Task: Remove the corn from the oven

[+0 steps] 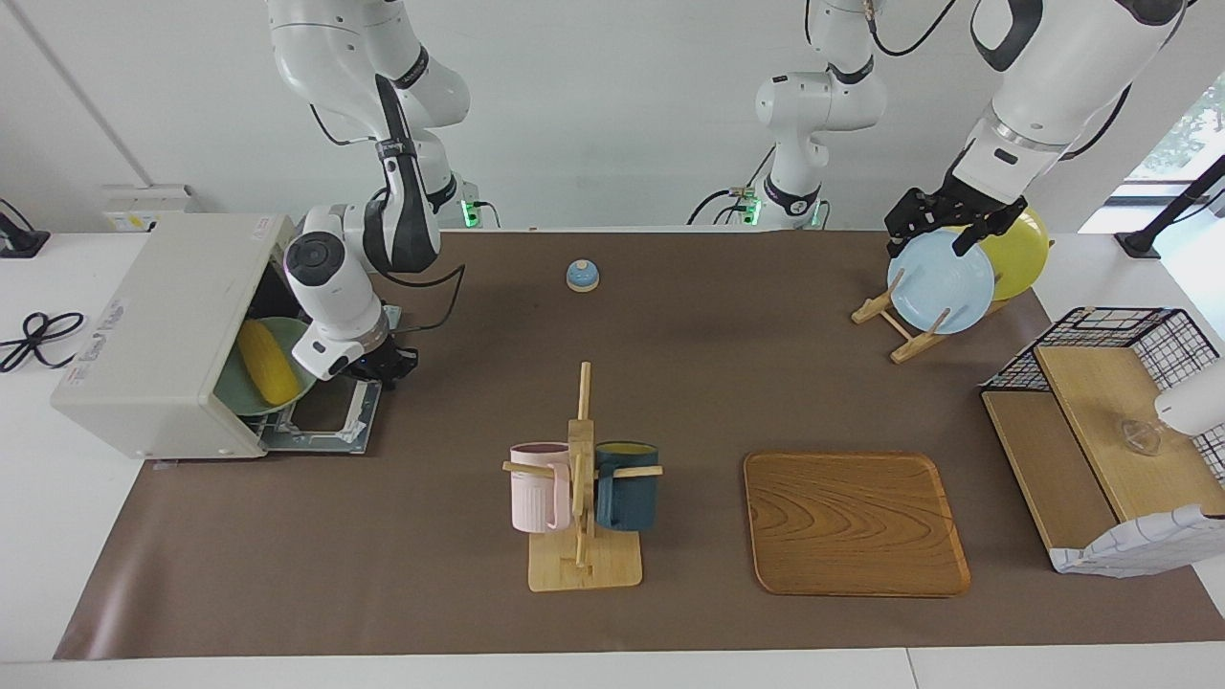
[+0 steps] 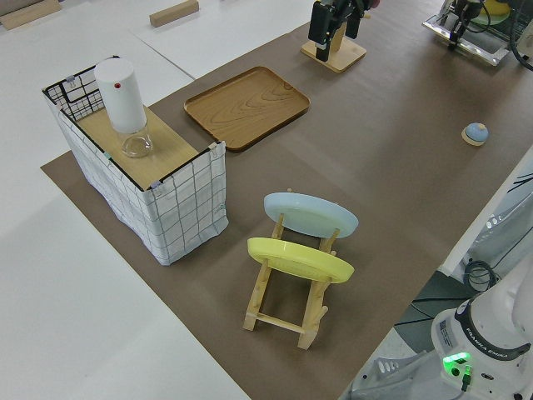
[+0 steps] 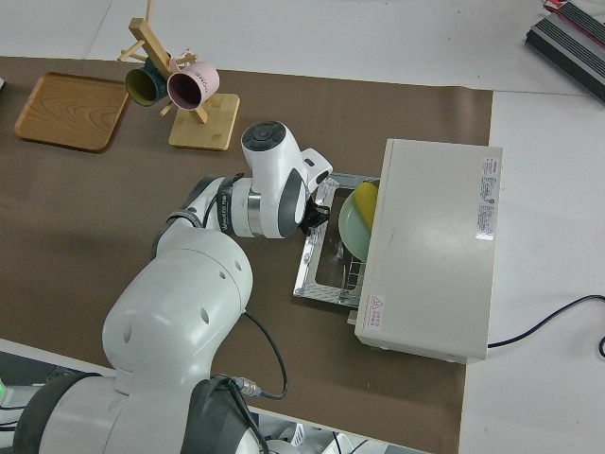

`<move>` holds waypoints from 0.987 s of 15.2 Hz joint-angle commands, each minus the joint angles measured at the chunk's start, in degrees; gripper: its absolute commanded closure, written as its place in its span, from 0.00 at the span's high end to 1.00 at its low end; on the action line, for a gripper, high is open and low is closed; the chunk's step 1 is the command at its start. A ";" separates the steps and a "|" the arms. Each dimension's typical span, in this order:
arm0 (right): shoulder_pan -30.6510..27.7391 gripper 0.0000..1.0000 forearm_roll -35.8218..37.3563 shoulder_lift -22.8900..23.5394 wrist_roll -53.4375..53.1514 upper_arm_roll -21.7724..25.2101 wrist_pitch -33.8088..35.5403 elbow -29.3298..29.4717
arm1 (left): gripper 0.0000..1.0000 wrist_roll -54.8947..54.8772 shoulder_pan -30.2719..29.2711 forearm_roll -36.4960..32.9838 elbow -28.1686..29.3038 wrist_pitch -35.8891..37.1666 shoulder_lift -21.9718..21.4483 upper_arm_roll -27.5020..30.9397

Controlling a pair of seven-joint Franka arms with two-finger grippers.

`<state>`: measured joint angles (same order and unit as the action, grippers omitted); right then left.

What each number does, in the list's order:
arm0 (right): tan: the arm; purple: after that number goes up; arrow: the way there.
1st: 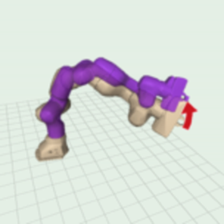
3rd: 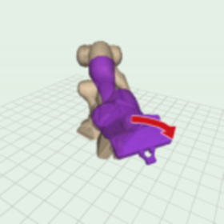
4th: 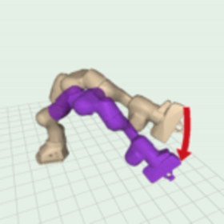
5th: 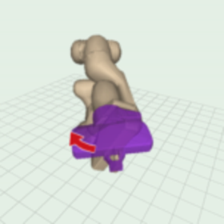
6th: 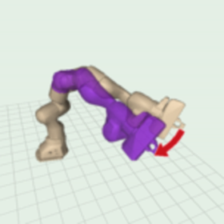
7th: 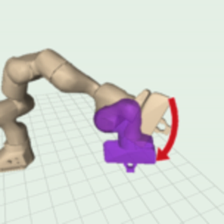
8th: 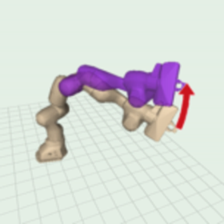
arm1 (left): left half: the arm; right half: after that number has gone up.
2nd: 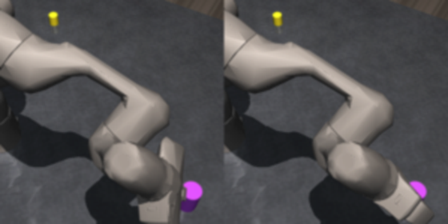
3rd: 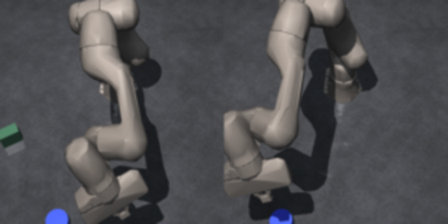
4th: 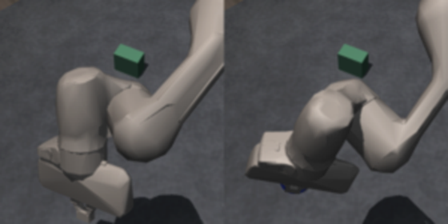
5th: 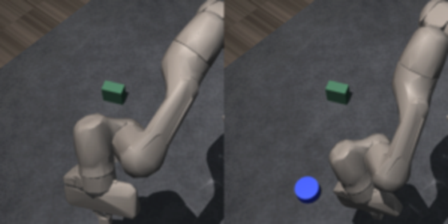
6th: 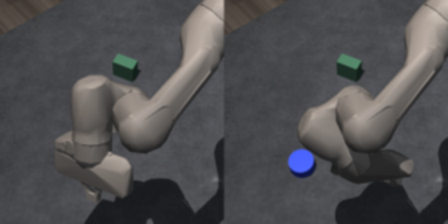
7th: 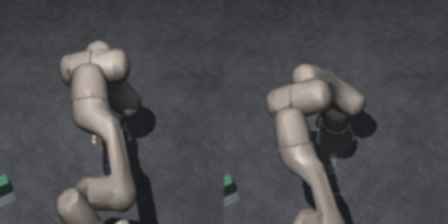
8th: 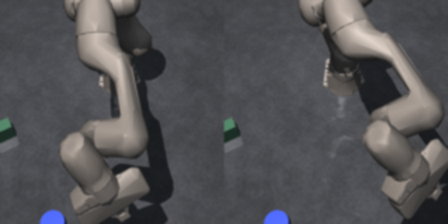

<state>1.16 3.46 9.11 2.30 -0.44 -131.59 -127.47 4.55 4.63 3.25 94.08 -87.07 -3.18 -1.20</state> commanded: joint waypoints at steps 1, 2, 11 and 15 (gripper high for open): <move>-2.84 0.00 1.90 0.55 1.04 1.76 -1.57 0.82 | 1.00 0.28 -0.59 -0.09 -0.04 -0.29 -0.33 -0.38; -2.23 0.00 1.46 0.55 1.04 1.76 -1.57 0.73 | 1.00 0.28 -0.59 -0.09 -0.04 -0.29 -0.33 -0.38; 5.16 0.00 -2.58 -0.76 -5.81 1.85 8.62 7.40 | 1.00 0.37 -0.50 -0.09 -0.04 -0.38 -0.33 -0.38; 4.02 0.23 -2.41 -2.96 -5.29 2.11 14.42 9.60 | 1.00 0.20 -0.68 -0.09 -0.04 -0.29 -0.33 -0.29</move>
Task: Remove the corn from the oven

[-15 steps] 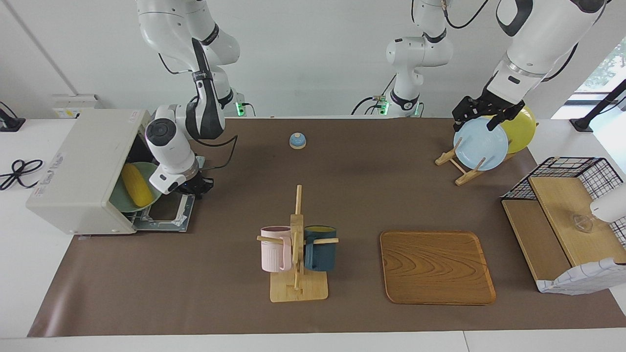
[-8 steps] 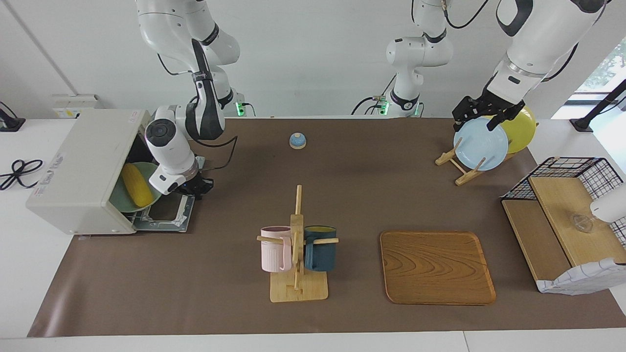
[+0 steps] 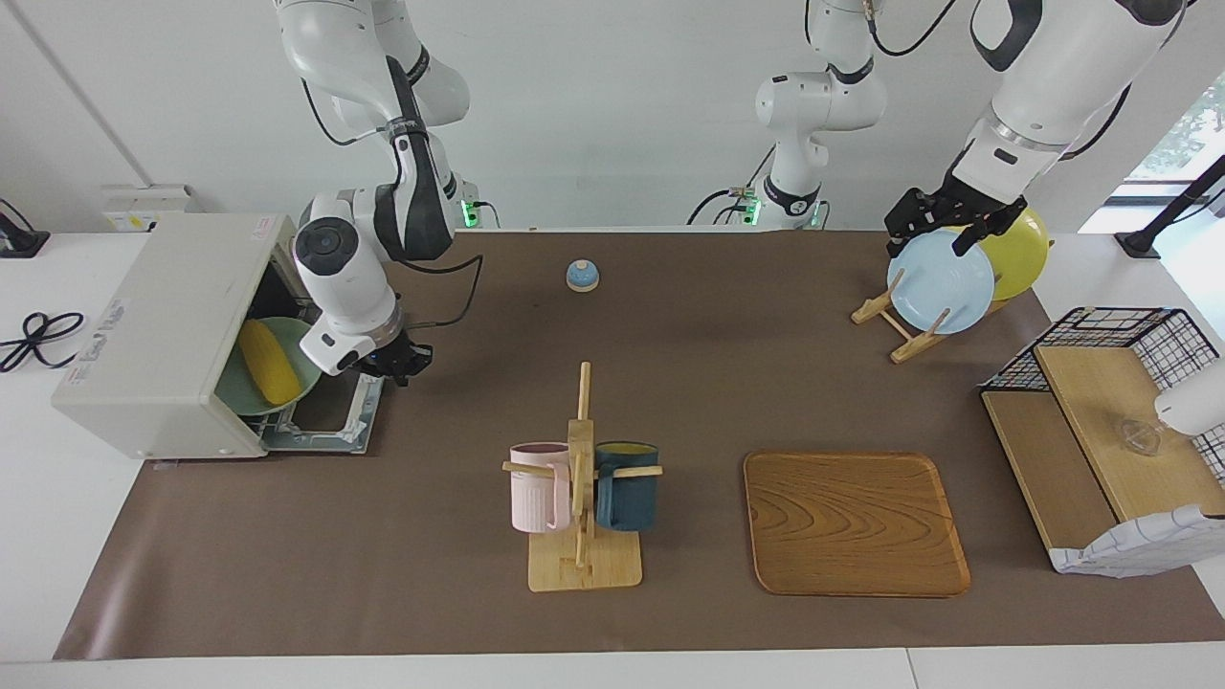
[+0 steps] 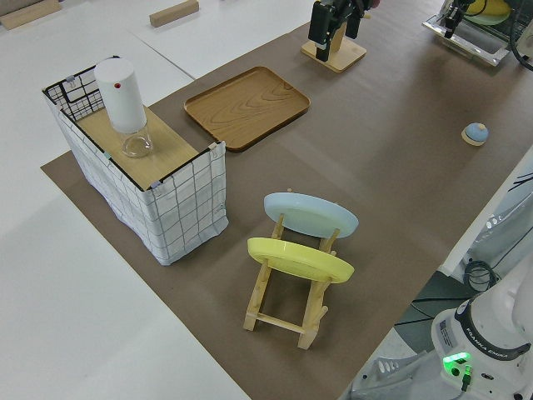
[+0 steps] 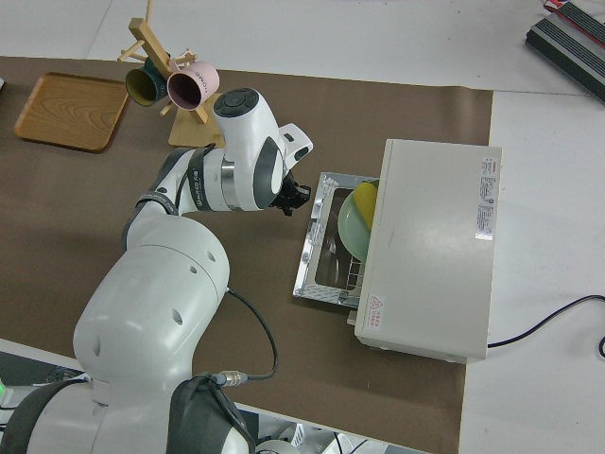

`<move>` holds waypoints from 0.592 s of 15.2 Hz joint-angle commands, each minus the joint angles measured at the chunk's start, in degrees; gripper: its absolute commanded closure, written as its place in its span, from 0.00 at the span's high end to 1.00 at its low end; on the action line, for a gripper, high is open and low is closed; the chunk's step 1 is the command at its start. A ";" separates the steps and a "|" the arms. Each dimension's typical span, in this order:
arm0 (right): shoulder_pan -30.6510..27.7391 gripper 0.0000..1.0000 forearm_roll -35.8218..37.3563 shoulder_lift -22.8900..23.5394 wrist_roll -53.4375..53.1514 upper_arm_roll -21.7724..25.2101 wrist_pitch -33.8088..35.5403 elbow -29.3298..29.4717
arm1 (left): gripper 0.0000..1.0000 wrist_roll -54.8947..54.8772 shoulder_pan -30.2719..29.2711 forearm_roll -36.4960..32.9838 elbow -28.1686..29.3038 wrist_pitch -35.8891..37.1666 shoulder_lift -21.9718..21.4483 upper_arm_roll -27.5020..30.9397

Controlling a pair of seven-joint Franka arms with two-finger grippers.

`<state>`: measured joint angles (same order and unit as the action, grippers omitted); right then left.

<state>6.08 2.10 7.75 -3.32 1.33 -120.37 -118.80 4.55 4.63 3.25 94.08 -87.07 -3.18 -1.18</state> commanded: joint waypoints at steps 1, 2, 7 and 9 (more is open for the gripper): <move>-1.33 0.40 -0.70 -2.65 0.50 0.43 4.26 0.93 | 1.00 0.28 -0.59 -0.09 -0.04 -0.38 -0.33 -0.40; -1.85 0.49 -0.18 -3.79 0.50 0.52 6.18 0.93 | 1.00 0.28 -0.59 -0.09 -0.04 -0.38 -0.33 -0.40; -4.31 0.88 5.27 -6.35 5.67 0.69 8.58 0.94 | 1.00 0.20 -0.59 -0.09 -0.04 -0.29 -0.33 -0.40; -6.16 0.81 5.37 -6.35 9.19 0.70 8.23 0.76 | 1.00 0.20 -0.59 -0.09 -0.04 -0.29 -0.33 -0.40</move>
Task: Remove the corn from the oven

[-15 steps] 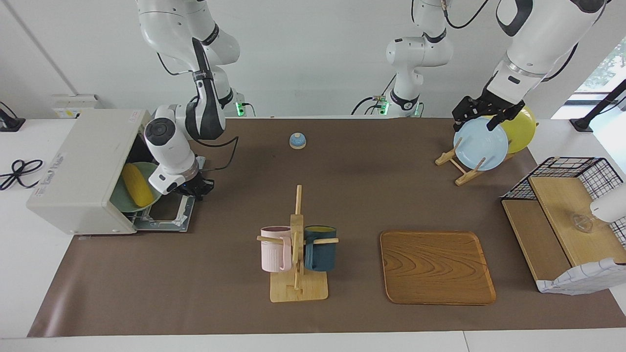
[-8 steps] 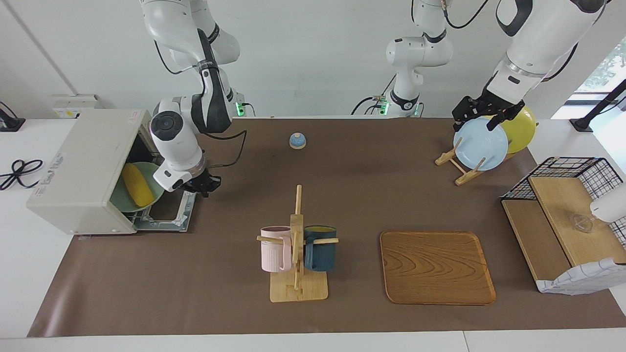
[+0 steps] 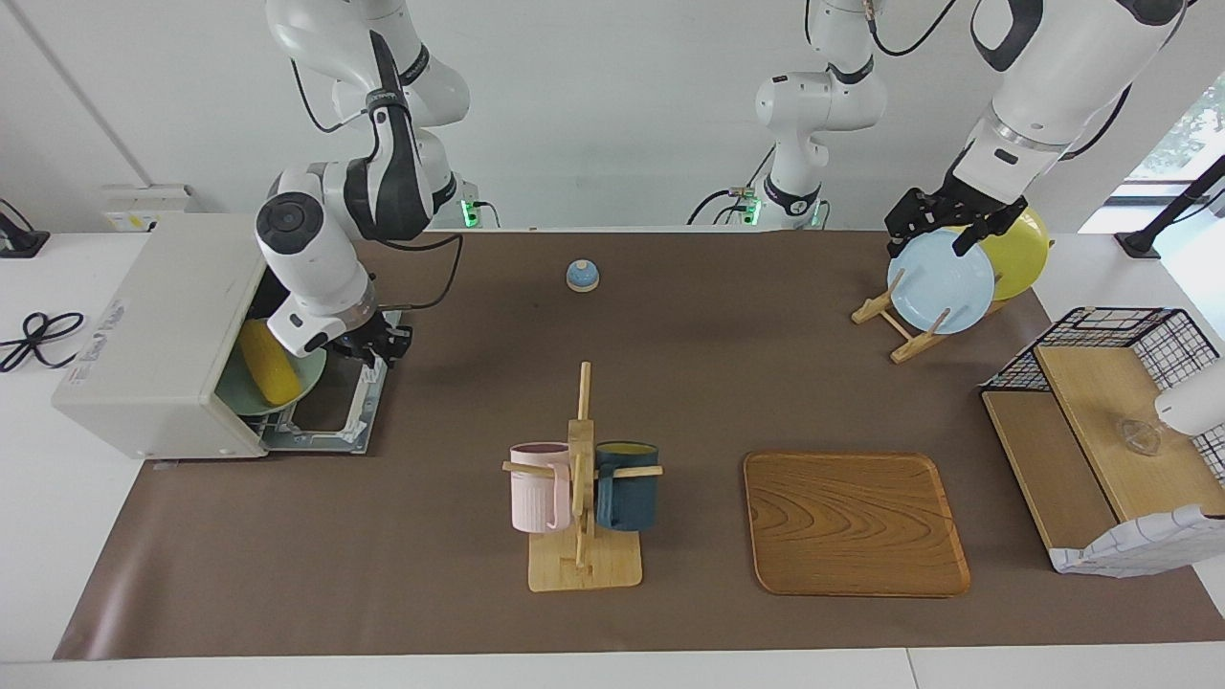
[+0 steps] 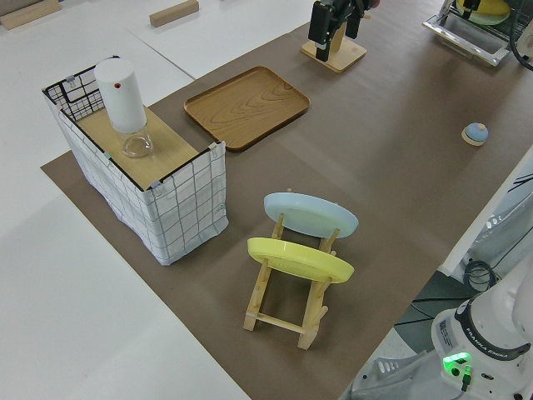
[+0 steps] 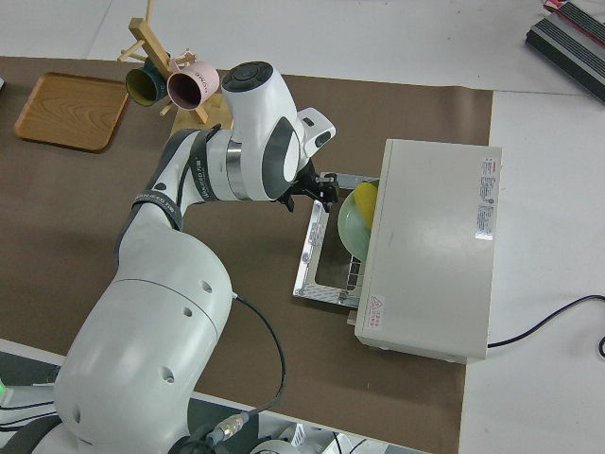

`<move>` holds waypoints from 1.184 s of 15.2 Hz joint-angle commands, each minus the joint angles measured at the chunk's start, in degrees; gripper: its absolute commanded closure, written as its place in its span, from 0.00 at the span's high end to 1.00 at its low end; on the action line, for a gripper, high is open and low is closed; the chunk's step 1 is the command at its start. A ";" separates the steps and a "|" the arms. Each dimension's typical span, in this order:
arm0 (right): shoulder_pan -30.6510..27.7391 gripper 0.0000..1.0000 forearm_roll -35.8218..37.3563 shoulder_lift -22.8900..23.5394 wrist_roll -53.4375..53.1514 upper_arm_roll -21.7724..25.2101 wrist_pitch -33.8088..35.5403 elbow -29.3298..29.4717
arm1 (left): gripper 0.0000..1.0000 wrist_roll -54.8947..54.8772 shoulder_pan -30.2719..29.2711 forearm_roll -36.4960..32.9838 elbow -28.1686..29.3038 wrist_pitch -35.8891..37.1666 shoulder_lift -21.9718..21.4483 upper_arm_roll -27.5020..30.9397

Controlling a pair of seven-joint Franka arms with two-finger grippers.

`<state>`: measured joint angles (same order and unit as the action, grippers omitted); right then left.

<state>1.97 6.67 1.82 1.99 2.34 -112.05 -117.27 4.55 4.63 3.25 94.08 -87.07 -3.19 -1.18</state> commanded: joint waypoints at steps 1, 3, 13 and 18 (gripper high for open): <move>-3.53 0.74 0.80 -0.41 5.90 -0.32 -0.44 -1.20 | 1.00 0.20 -0.59 -0.09 -0.04 -0.29 -0.33 -0.40; -4.69 0.59 0.80 -0.50 7.76 -0.32 -1.67 -1.82 | 1.00 0.28 -0.59 -0.09 -0.04 -0.29 -0.33 -0.40; -5.13 0.49 0.80 -1.47 10.75 -0.32 -10.63 -8.15 | 1.00 0.20 -0.68 -0.09 -0.04 0.24 -0.42 -0.31; -5.48 0.13 1.15 -1.11 10.84 -0.32 -12.31 -9.47 | 1.00 0.46 -0.15 -0.09 -0.04 -0.03 -0.42 -0.40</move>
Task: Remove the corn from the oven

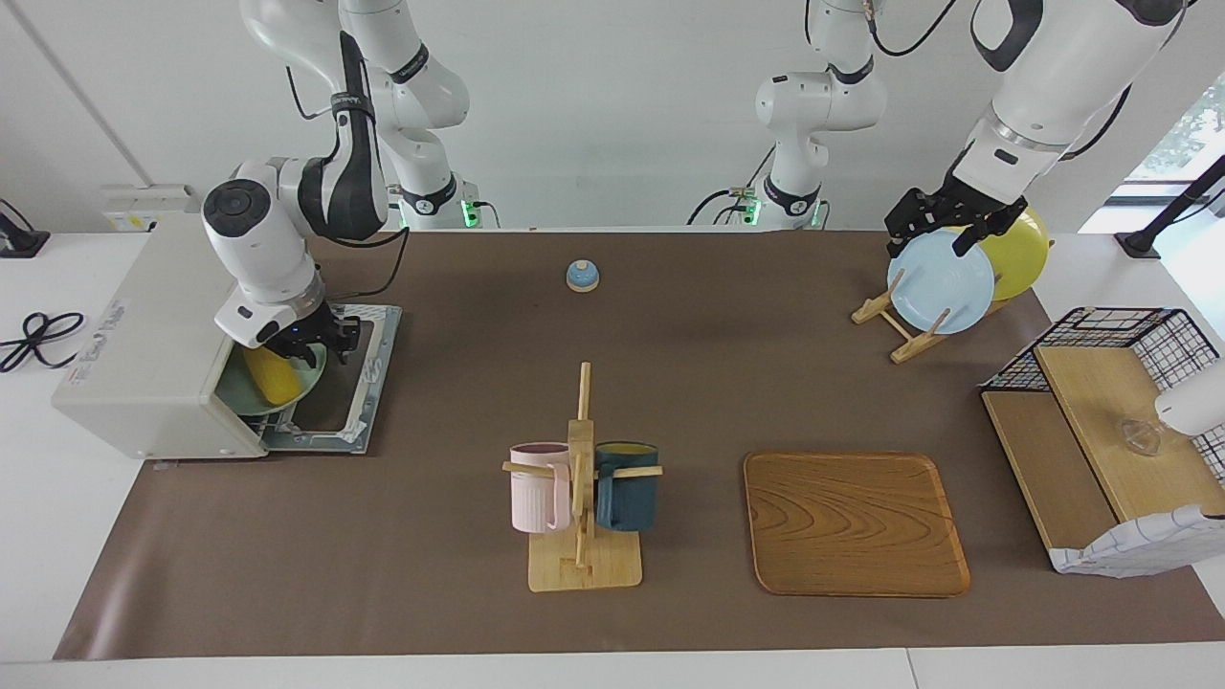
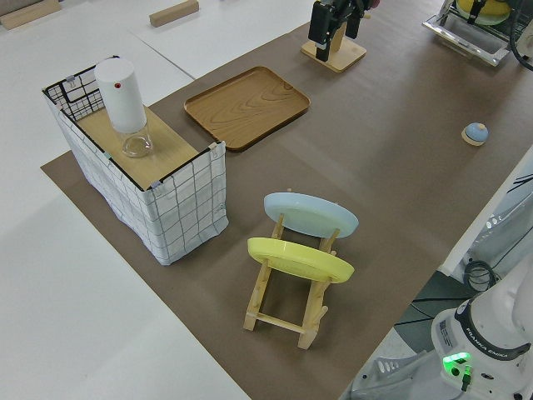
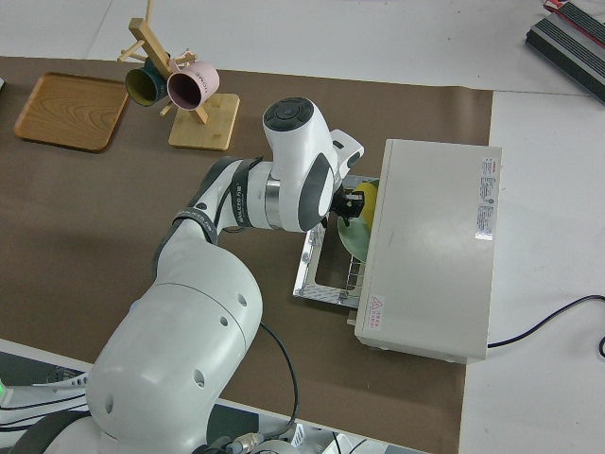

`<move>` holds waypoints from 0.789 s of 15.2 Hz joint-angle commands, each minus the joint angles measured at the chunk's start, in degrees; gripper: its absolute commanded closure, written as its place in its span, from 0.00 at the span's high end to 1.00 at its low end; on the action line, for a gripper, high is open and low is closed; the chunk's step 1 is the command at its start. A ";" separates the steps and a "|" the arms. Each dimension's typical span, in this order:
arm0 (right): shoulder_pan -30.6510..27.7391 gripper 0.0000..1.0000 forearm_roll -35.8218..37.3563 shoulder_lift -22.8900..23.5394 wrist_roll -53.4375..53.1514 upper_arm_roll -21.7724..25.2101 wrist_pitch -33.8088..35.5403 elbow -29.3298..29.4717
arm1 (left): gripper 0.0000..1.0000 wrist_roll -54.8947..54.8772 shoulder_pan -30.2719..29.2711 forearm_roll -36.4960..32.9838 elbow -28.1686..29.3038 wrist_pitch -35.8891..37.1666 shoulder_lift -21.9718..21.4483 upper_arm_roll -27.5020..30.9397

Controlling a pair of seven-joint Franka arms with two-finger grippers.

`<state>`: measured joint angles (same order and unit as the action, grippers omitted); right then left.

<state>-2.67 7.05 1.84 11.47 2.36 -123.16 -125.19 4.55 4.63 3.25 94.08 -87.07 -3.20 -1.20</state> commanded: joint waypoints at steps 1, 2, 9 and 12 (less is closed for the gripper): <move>-0.85 0.00 1.03 -1.22 1.45 -0.34 -0.85 -1.54 | 1.00 0.37 0.02 -0.09 -0.04 -0.12 -0.41 -0.39; -0.85 0.00 2.17 -1.22 1.45 -0.34 -0.50 -1.46 | 1.00 0.37 0.20 -0.09 -0.04 -0.20 -0.41 -0.47; 3.00 0.00 7.72 -0.70 1.10 -0.70 3.70 1.60 | 1.00 0.37 0.11 -0.09 -0.04 0.32 -0.49 -0.56; 8.19 0.00 7.72 0.44 -2.83 -0.70 8.80 5.91 | 1.00 0.37 0.11 -0.09 -0.04 0.24 -0.49 -0.47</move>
<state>2.38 13.93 0.99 11.05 1.86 -117.99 -122.91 4.55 4.76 3.25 94.08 -87.06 -3.20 -1.70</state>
